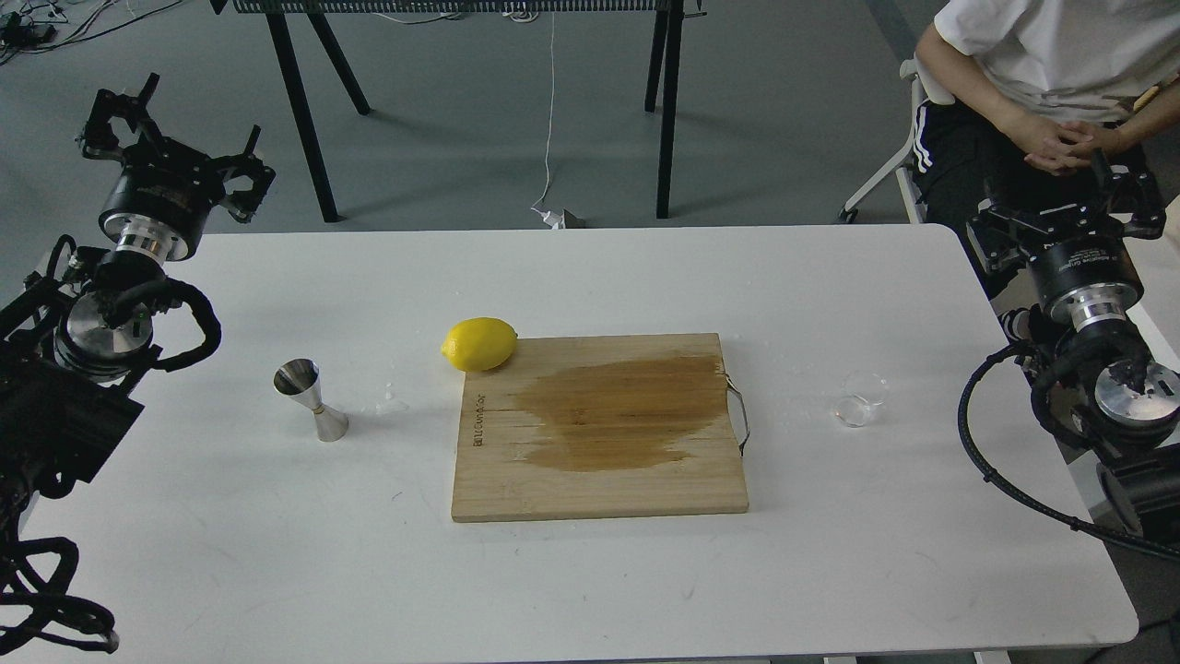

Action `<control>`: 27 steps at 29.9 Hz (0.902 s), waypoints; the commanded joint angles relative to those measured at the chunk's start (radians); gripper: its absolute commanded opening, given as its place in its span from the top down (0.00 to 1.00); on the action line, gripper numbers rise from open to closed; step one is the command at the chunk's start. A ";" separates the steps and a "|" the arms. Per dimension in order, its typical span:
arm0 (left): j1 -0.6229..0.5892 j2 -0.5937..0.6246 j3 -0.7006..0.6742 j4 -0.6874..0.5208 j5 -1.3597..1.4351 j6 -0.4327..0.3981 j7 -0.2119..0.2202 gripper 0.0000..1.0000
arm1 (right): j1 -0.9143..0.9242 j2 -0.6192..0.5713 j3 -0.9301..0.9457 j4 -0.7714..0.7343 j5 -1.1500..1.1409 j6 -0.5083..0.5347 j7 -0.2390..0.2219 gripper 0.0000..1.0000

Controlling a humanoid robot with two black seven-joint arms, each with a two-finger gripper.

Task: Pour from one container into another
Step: 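Lower the left gripper from its raised pose toward the metal jigger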

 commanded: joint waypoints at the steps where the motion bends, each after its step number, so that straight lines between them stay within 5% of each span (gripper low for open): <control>1: 0.001 0.010 -0.001 -0.005 -0.001 0.000 -0.004 0.00 | -0.002 0.000 -0.003 -0.001 0.000 0.000 0.000 0.00; 6: 0.001 0.024 -0.001 -0.025 -0.001 0.000 -0.001 0.00 | 0.002 0.000 -0.006 0.001 0.000 0.000 0.000 0.00; 14: 0.073 0.192 0.005 -0.291 0.060 0.000 -0.012 0.00 | -0.002 -0.005 -0.006 -0.001 0.000 0.000 0.000 0.00; 19: 0.117 0.312 0.002 -0.440 0.282 0.000 -0.104 0.00 | -0.021 -0.008 -0.003 -0.001 0.000 0.000 0.000 0.00; 27: 0.284 0.525 -0.021 -0.750 0.594 0.000 -0.125 0.00 | -0.022 -0.011 0.000 -0.001 0.000 0.000 0.000 0.00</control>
